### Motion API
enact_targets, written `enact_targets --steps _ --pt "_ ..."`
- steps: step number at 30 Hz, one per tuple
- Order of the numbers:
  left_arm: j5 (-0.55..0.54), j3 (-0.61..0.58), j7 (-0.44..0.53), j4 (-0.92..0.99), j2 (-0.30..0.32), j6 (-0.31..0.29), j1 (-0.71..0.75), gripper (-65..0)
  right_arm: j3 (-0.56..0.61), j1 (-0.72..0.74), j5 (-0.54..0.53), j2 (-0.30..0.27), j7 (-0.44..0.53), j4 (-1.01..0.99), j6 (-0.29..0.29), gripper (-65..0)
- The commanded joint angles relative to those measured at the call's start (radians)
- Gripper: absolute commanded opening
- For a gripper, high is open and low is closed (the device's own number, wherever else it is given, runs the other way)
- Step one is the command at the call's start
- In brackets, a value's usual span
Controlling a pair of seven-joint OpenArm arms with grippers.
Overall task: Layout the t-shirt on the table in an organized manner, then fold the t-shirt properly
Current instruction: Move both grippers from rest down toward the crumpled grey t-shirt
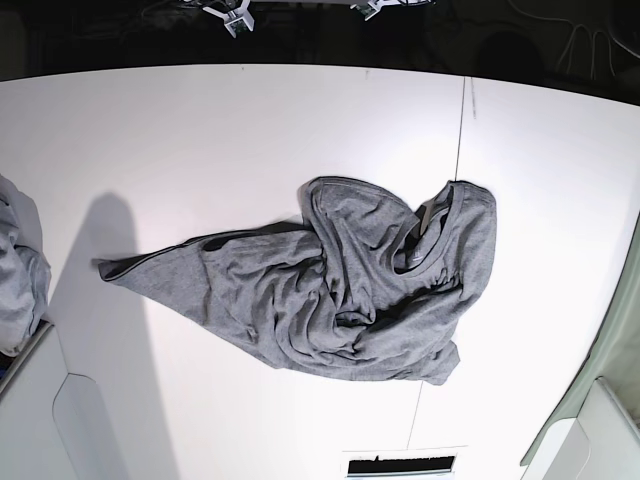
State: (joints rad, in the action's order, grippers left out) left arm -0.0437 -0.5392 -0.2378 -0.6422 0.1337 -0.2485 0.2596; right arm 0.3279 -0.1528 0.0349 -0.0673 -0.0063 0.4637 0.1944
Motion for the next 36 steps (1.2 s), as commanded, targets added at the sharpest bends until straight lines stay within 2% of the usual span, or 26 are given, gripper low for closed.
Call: enact_targets --steps 1,9,16,18,21,23,26,29,36 --pt "-0.004 0.027 0.002 -0.043 0.010 -0.005 0.029 -52.6 0.002 -0.031 -0.005 -0.008 0.010 0.041 0.011 -55.6" --pt "-0.004 0.297 0.001 -0.369 0.058 -0.010 0.218 -52.6 0.002 -0.248 -0.005 -0.072 0.009 0.404 0.011 -55.6" --pt "-0.006 0.484 0.001 -0.682 0.120 -0.010 0.395 -52.4 0.002 -0.419 -0.006 -0.147 -0.003 0.722 0.011 -55.6" --pt "-0.026 0.525 0.001 -0.775 0.140 -0.013 0.445 -49.4 0.002 -0.462 -0.009 -0.175 -0.006 0.814 0.011 -55.6" --pt "-0.063 0.586 0.001 -0.910 0.171 -0.055 0.516 -41.8 0.002 -0.518 -0.009 -0.217 -0.019 0.948 0.011 -55.6" --pt "-0.083 0.627 0.000 -0.996 0.189 -0.078 0.556 -40.6 0.002 -0.549 -0.009 -0.243 -0.023 1.035 0.011 -55.6" --pt "-0.115 0.684 -0.027 -1.124 0.222 -0.106 0.603 -40.6 0.002 -0.576 -0.009 -0.278 -0.049 1.159 0.011 -55.6" --pt "-0.141 0.730 -0.056 -1.242 0.261 -0.107 0.627 -40.6 0.002 -0.573 -0.009 -0.306 -0.082 1.262 0.011 -55.6" --pt "-0.159 0.755 -0.053 -1.365 0.379 -0.103 0.589 -40.5 0.002 -0.474 -0.008 -0.314 -0.084 1.395 0.011 -55.6"
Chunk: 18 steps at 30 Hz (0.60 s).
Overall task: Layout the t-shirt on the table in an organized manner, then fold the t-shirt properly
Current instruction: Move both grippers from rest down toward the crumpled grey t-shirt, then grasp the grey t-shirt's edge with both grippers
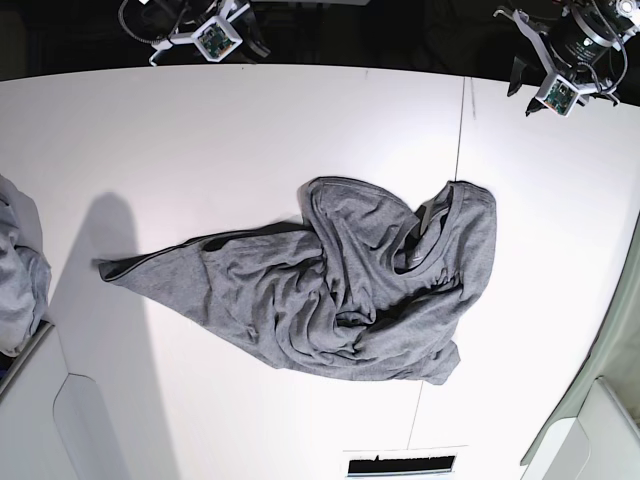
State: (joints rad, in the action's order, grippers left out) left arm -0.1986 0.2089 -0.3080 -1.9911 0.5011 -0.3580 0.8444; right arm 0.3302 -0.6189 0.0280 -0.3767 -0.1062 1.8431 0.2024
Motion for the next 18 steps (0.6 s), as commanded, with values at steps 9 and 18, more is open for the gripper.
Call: enact_targets --steps 9,18 --pt "-0.010 -0.064 0.050 0.089 0.119 0.006 -0.215 -27.6 0.000 0.297 0.043 0.063 -0.093 -0.036 0.060 -34.7" --pt "0.175 -0.400 0.082 0.362 0.167 0.119 -0.529 -27.5 0.048 0.549 0.130 0.145 -0.092 -0.313 0.142 -33.7"
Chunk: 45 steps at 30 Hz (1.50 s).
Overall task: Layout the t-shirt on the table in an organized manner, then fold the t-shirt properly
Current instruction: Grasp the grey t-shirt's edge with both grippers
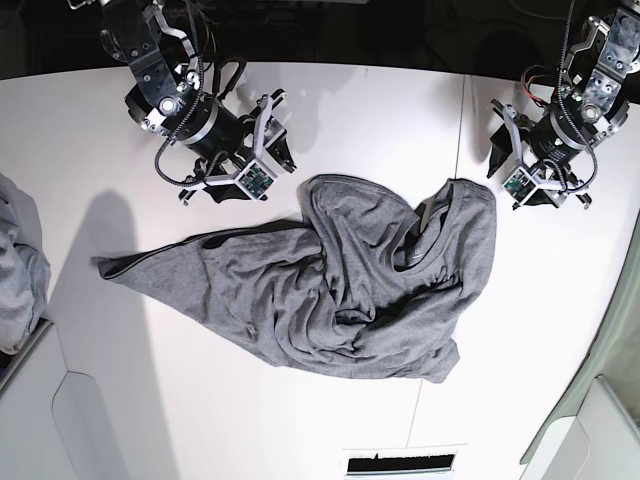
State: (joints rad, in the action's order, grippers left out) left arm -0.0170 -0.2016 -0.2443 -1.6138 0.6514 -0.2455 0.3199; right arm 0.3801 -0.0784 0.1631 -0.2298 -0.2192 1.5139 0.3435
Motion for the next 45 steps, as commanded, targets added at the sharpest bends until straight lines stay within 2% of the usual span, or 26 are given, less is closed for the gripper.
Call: enact_targets --steps 1,6,9,10,17,24,29,35,37,38,41,42,45 --pt "0.027 -0.022 0.024 0.011 0.017 0.028 -0.028 -27.5 0.018 0.026 -0.005 -0.002 0.021 0.004 0.000 -33.7" --pt "0.138 -0.145 0.031 0.076 0.017 0.101 -0.100 -27.5 0.142 0.103 0.061 -0.002 0.020 -0.029 0.000 -33.2" --pt "0.163 -0.175 0.035 0.076 0.016 0.129 -0.104 -27.5 0.209 0.140 0.097 0.004 0.020 -0.059 0.000 -25.5" --pt "0.166 -0.181 0.039 0.076 0.017 0.129 -0.104 -27.6 0.229 0.154 0.112 0.010 0.020 -0.068 0.000 -23.8" --pt "0.172 -0.187 0.071 0.077 0.013 0.129 -0.107 -27.6 0.291 0.235 0.158 0.062 0.020 -0.177 -0.004 -23.6" --pt "0.172 -0.197 0.124 0.169 0.001 0.125 -0.165 -27.6 0.298 0.301 0.171 0.093 0.021 -0.276 -0.006 -23.6" --pt "0.210 -0.267 0.182 0.240 -0.006 0.126 -0.217 -27.6 0.299 0.342 0.171 0.133 0.021 -0.375 0.000 -23.6" --pt "0.224 -0.336 0.185 0.248 -0.006 0.129 -0.254 -27.7 0.299 0.352 0.170 0.142 0.020 -0.428 0.013 -24.5" --pt "0.224 -0.336 0.185 0.248 -0.006 0.151 -0.256 -30.5 0.299 0.352 0.169 0.142 0.020 -0.435 0.012 -32.4" --pt "0.224 -0.336 0.185 0.248 -0.006 0.171 -0.256 -36.9 0.299 0.350 0.169 0.142 0.020 -0.435 0.012 -39.2" --pt "0.224 -0.336 0.185 0.248 -0.006 0.230 -0.256 -62.2 0.299 0.349 0.164 0.142 0.021 -0.435 0.012 -60.3" --pt "0.224 -0.336 0.185 0.248 -0.006 0.249 -0.256 -65.0 0.299 0.350 0.162 0.142 0.022 -0.435 0.011 -65.0" --pt "0.224 -0.334 0.182 0.248 -0.005 0.302 -0.256 -65.0 0.299 0.350 0.162 0.142 0.024 -0.434 -0.001 -65.0"
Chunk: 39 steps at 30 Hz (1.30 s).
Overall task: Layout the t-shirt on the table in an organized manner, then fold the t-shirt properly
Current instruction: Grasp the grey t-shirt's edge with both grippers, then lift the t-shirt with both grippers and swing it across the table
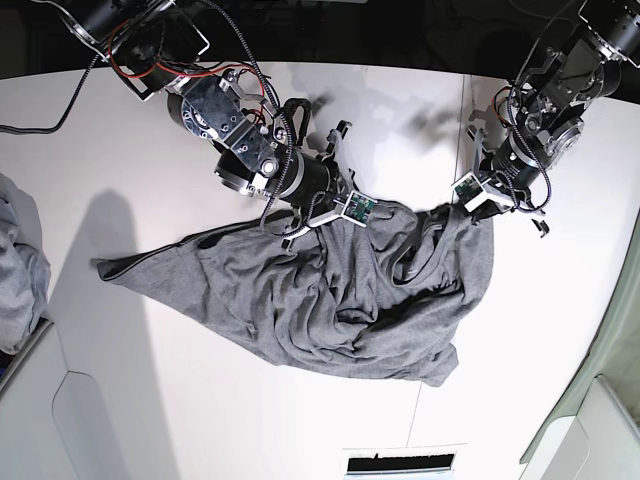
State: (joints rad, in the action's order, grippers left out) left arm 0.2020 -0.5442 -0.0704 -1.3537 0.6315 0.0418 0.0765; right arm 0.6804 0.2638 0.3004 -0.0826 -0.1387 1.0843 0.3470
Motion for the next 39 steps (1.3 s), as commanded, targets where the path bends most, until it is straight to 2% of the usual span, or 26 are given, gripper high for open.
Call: enact_targets --steps 1,3,4,9,11,13,16,20,21,29,36,39 --pt "0.004 0.010 0.001 -0.012 0.014 0.051 -0.013 -65.0 -0.001 0.008 0.024 -0.005 -0.056 -0.002 -0.015 -65.0" --pt "-0.008 0.022 -0.009 -0.013 0.014 0.140 -0.012 -65.0 -0.001 0.007 0.012 -0.006 -0.056 0.010 -0.030 -65.0" --pt "-0.011 0.034 -0.009 -0.013 0.015 0.161 -0.012 -65.0 -0.001 0.007 0.008 -0.006 -0.056 0.022 -0.030 -65.0" --pt "-0.076 0.124 -0.008 -0.013 0.018 0.163 -0.009 -65.0 -0.001 -0.036 0.003 -0.009 -0.063 0.156 -0.028 -65.0" --pt "-0.109 0.168 -0.008 -0.014 0.017 0.163 -0.010 -65.0 -0.001 -0.067 -0.037 -0.009 -0.095 0.229 -0.024 -65.0" --pt "-0.143 0.222 -0.008 -0.021 0.018 0.151 -0.009 -65.0 -0.001 -0.101 -0.088 -0.009 -0.111 0.296 -0.004 -65.0" --pt "-0.214 0.311 -0.009 -0.025 0.023 0.138 -0.009 -65.0 -0.001 -0.155 -0.130 -0.005 -0.110 0.382 0.066 -65.0" --pt "-0.285 0.425 -0.010 -0.026 0.043 0.053 -0.009 -65.0 0.000 -0.217 -0.213 0.003 -0.110 0.465 0.182 -65.0" --pt "-0.301 0.448 -0.010 -0.027 0.051 0.037 -0.009 -65.0 0.003 -0.230 -0.233 0.006 -0.111 0.481 0.195 -65.0" --pt "-0.408 0.618 -0.047 -0.115 0.112 -0.026 -0.008 -65.0 0.100 -0.305 -0.249 0.025 -0.155 0.605 0.200 -65.0" --pt "-0.495 0.791 -0.129 -0.320 0.117 -0.036 -0.006 -65.0 0.121 -0.367 -0.246 0.118 -0.165 0.707 0.200 -65.0" --pt "-0.535 0.867 -0.148 -0.431 0.119 -0.036 -0.007 -65.0 0.116 -0.367 -0.210 0.125 -0.213 0.796 0.199 -65.0"
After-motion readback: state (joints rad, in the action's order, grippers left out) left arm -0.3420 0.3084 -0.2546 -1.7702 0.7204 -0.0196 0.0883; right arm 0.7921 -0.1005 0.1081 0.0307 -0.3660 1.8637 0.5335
